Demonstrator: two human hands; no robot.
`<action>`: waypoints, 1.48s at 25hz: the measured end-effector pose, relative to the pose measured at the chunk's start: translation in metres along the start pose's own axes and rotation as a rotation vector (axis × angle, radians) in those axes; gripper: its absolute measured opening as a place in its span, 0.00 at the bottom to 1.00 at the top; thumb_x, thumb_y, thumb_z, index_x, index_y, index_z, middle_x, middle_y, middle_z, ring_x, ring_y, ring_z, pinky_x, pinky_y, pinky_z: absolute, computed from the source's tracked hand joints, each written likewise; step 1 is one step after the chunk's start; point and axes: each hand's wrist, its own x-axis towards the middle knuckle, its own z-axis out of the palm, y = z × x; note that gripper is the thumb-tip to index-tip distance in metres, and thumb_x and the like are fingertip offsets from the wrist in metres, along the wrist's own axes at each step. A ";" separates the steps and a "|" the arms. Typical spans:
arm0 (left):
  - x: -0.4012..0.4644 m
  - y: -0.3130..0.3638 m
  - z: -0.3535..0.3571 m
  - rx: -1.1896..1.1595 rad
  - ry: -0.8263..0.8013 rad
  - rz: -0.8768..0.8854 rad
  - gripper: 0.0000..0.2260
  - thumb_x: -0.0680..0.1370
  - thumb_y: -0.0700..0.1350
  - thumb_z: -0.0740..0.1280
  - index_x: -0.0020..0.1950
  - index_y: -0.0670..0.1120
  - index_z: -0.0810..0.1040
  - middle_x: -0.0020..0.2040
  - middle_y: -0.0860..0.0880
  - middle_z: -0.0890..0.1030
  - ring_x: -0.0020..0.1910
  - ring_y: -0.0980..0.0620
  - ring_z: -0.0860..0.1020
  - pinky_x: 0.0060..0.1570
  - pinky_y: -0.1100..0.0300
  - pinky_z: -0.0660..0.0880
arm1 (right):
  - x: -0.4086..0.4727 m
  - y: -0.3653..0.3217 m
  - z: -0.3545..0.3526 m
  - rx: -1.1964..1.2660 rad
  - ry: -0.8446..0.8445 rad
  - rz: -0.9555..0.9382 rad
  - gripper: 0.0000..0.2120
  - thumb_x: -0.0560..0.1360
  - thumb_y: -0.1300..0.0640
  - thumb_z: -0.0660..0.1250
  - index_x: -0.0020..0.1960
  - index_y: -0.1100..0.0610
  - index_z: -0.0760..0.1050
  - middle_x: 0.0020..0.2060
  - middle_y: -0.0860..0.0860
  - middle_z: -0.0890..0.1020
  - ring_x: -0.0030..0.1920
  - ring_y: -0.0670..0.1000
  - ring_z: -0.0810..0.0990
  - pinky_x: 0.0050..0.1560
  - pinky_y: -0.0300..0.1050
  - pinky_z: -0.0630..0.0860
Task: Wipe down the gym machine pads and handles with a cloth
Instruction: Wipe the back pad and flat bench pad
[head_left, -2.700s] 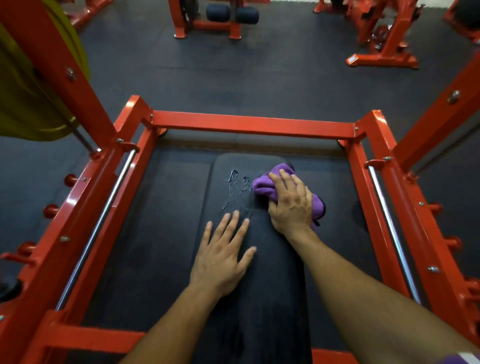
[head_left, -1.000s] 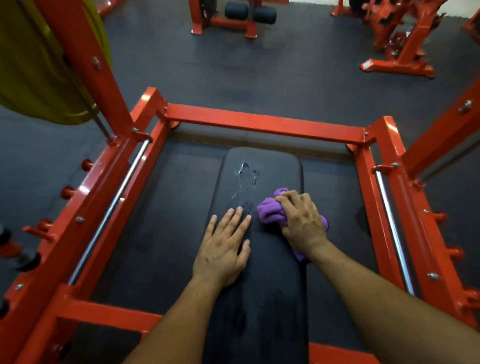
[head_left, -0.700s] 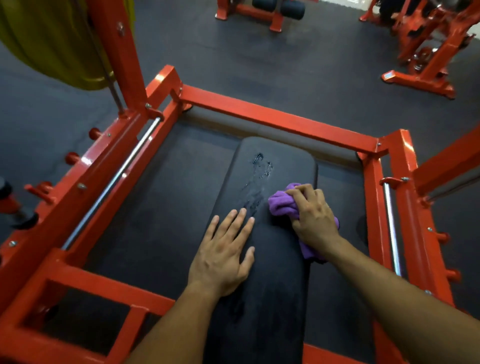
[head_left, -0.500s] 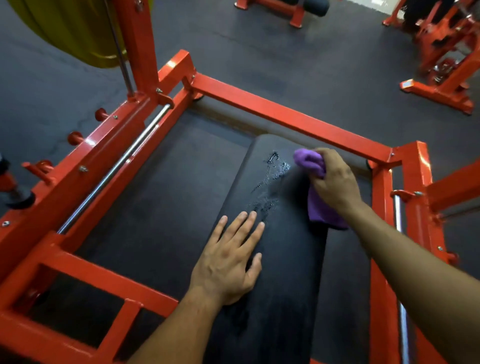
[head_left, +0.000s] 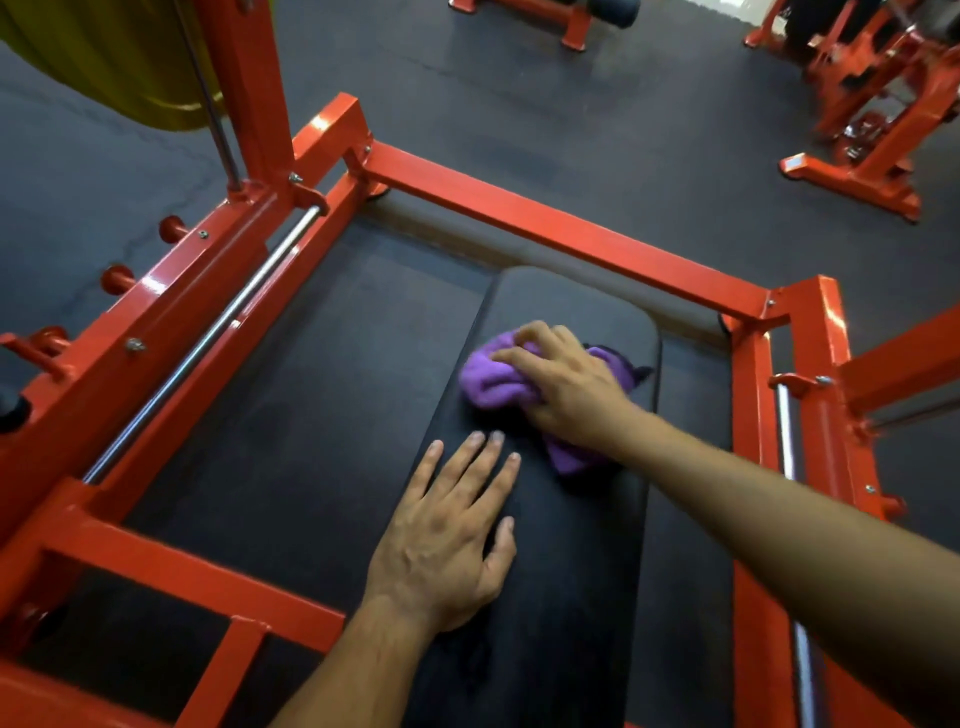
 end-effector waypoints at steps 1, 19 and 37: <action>-0.001 0.000 0.000 -0.005 0.001 -0.006 0.28 0.79 0.54 0.61 0.80 0.48 0.69 0.82 0.48 0.64 0.82 0.51 0.59 0.79 0.42 0.58 | -0.012 0.019 -0.007 -0.017 0.010 -0.052 0.17 0.74 0.53 0.65 0.63 0.53 0.78 0.60 0.55 0.76 0.51 0.57 0.73 0.50 0.49 0.74; -0.001 0.001 0.001 -0.024 -0.014 -0.012 0.28 0.80 0.54 0.60 0.80 0.48 0.69 0.82 0.49 0.64 0.82 0.50 0.58 0.79 0.42 0.58 | 0.033 0.052 0.001 -0.081 0.063 0.384 0.19 0.73 0.56 0.67 0.64 0.51 0.75 0.59 0.55 0.73 0.58 0.59 0.72 0.50 0.56 0.78; -0.003 0.000 -0.001 -0.035 -0.033 -0.022 0.29 0.80 0.55 0.60 0.81 0.49 0.66 0.83 0.50 0.60 0.83 0.52 0.53 0.81 0.45 0.53 | 0.165 0.064 -0.023 0.056 -0.318 0.014 0.14 0.75 0.43 0.67 0.50 0.54 0.75 0.47 0.55 0.80 0.47 0.60 0.78 0.49 0.52 0.74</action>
